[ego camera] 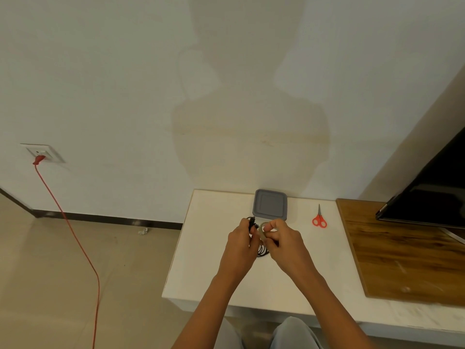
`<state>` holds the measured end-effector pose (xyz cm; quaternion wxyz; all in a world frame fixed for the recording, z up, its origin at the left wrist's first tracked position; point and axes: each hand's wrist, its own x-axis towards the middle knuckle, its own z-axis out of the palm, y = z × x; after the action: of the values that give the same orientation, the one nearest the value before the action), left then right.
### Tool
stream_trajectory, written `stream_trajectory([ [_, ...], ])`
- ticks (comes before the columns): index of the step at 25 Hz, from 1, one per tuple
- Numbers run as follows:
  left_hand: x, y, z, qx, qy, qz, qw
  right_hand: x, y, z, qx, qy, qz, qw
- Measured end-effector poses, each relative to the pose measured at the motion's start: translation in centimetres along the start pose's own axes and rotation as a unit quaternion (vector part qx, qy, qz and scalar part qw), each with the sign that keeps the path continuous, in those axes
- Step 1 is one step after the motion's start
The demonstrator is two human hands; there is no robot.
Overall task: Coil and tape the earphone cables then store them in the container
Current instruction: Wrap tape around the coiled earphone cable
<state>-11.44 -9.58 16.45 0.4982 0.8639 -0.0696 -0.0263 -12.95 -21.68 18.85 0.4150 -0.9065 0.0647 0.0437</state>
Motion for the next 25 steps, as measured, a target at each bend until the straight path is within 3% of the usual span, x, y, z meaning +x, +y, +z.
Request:
stream_trajectory([
  [12, 0.2, 0.4, -0.7, -0.068, -0.024, -0.052, 0.996, 0.8, 1.0, 0.5, -0.027, 0.020, -0.010, 0.999],
  [20, 0.0, -0.8, -1.2, -0.200, -0.038, -0.150, 0.967, 1.8, 1.1, -0.2, -0.007, -0.016, -0.001, 1.000],
  [22, 0.3, -1.2, -1.4, -0.246, -0.038, -0.196, 0.949, 1.8, 1.6, -0.4, 0.027, -0.010, 0.025, 0.999],
  [25, 0.6, -1.8, -1.8, -0.374, -0.003, -0.256, 0.891, 1.4, 1.9, -1.0, 0.099, -0.007, 0.045, 0.994],
])
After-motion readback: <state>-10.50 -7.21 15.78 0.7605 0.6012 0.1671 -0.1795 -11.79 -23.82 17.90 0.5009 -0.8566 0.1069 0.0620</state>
